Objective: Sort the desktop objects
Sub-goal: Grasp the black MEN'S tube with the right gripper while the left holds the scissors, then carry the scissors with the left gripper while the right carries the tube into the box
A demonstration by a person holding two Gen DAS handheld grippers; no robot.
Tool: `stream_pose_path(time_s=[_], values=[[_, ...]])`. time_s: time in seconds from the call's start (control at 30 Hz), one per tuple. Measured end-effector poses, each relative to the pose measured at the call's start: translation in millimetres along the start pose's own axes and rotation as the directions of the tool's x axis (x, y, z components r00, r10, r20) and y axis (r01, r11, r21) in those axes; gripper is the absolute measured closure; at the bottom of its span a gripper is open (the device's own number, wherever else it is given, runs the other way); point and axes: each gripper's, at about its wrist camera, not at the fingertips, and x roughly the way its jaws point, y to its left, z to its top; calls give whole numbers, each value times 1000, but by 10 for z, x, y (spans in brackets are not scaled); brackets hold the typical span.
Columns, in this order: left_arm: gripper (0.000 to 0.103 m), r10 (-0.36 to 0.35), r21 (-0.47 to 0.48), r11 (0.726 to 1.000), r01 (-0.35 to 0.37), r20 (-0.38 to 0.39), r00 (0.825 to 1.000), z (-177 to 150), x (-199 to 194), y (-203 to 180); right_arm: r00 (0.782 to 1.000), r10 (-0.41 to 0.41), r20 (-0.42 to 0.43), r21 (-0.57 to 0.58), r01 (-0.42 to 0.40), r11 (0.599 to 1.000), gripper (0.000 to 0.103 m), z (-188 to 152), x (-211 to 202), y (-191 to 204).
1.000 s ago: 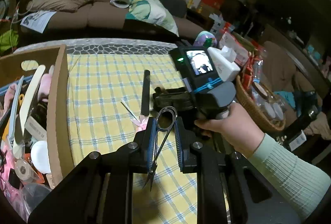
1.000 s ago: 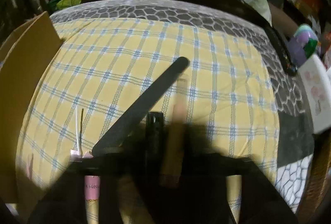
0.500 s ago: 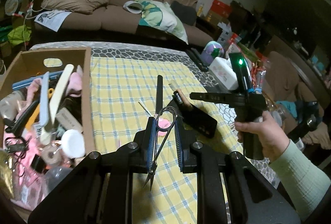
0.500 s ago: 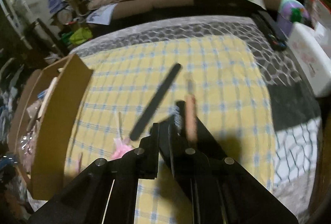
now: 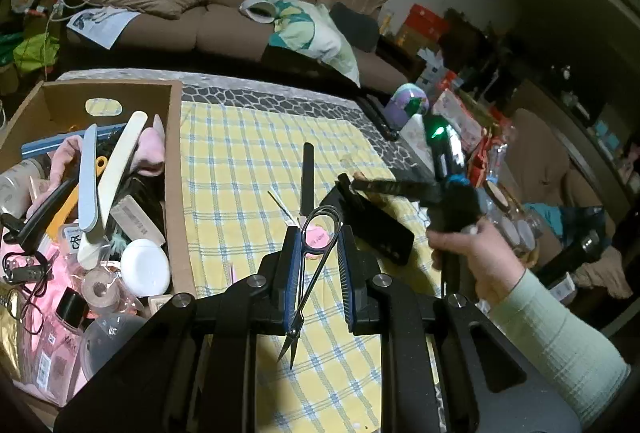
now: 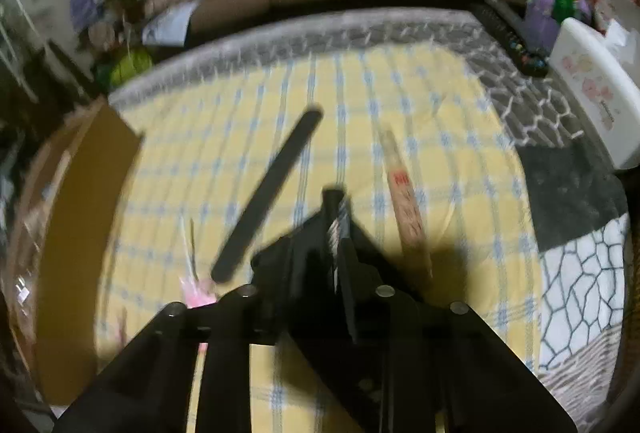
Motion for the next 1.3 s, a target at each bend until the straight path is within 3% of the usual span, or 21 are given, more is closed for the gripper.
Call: stream_pose_path(time_s=[0.03,0.07,0.23,0.33,0.37,0.43,0.6,0.77,0.9,1.03,1.3], values=[[86,-2,-3,1000,2,-3,1000,-3,7,8,1000,-17,5,-2,17,1000,61,20,-2,-20],[86,-4,-8,1000,4,-6,1000,-4,10,19,999,-30,-10,-7,30,1000,59,36,33,-37],[86,-8,-36,999,8,13,1000,29,-68,66,997,-35,-75,-26,33,999,59,-22,231,4],[86,-7,-50,999,9,31,1000,51,-139,99,991,-80,-110,-94,70,993,60,-106,367,144],[86,-5,-54,999,7,33,999,55,-150,110,989,-109,-97,-129,96,987,64,-114,378,195],[86,-4,-68,998,6,35,999,74,-173,150,988,-127,-86,-159,112,981,88,-122,381,236],[86,7,-108,994,-2,43,999,147,-284,310,996,-63,-61,-87,58,995,88,-70,182,159],[86,33,-164,986,-30,15,999,179,-411,582,999,49,-12,-63,-49,997,88,2,-263,348],[86,75,-232,970,-71,8,997,161,-574,941,986,163,27,-101,-160,982,88,59,-641,824],[86,150,-275,950,-145,-3,989,82,-690,1297,955,296,21,-159,-289,944,88,29,-848,1509],[86,250,-334,909,-248,-38,968,-29,-726,1838,903,417,-102,-205,-429,880,88,-371,-487,2679]])
